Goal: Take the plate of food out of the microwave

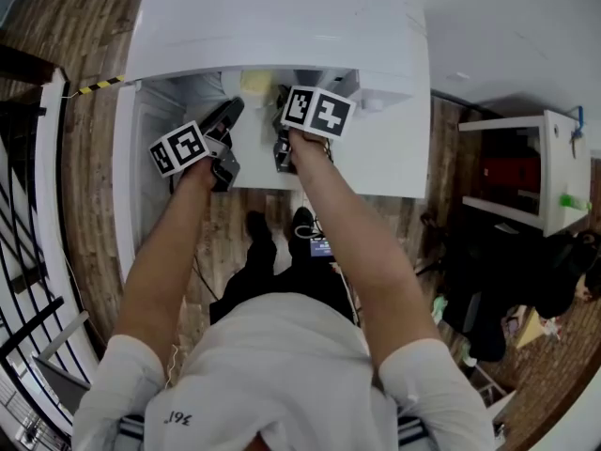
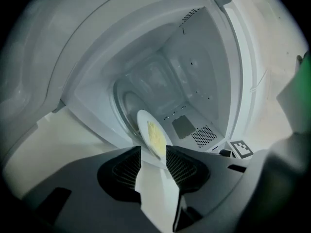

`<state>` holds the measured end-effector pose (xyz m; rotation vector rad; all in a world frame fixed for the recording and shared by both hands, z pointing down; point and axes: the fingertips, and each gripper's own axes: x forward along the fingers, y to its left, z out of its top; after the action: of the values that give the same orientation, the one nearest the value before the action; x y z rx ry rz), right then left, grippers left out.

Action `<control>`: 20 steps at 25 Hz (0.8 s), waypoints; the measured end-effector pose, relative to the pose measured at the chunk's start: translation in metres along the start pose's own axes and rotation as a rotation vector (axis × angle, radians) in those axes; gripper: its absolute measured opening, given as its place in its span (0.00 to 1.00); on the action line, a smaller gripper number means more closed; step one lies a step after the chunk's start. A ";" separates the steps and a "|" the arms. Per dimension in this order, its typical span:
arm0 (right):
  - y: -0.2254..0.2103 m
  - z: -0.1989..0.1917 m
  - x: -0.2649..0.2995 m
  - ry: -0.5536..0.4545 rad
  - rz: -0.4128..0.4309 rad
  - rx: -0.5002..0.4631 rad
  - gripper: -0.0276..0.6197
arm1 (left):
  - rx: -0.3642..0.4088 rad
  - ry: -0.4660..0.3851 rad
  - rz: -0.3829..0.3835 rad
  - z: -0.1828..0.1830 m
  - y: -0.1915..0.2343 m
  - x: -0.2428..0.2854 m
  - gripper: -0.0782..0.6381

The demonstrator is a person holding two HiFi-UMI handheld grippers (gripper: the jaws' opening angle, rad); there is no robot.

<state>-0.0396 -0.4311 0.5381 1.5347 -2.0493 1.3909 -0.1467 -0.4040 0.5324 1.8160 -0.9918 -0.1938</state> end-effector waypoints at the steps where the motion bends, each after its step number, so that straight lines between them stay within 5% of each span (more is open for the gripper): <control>1: -0.002 -0.002 -0.001 0.003 0.001 0.008 0.17 | -0.008 -0.002 -0.001 0.000 0.001 0.001 0.31; 20: -0.008 -0.008 -0.017 0.007 0.004 -0.008 0.15 | -0.024 -0.003 -0.014 -0.005 -0.002 -0.003 0.21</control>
<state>-0.0283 -0.4140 0.5359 1.5217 -2.0523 1.3855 -0.1449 -0.3978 0.5321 1.8021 -0.9750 -0.2160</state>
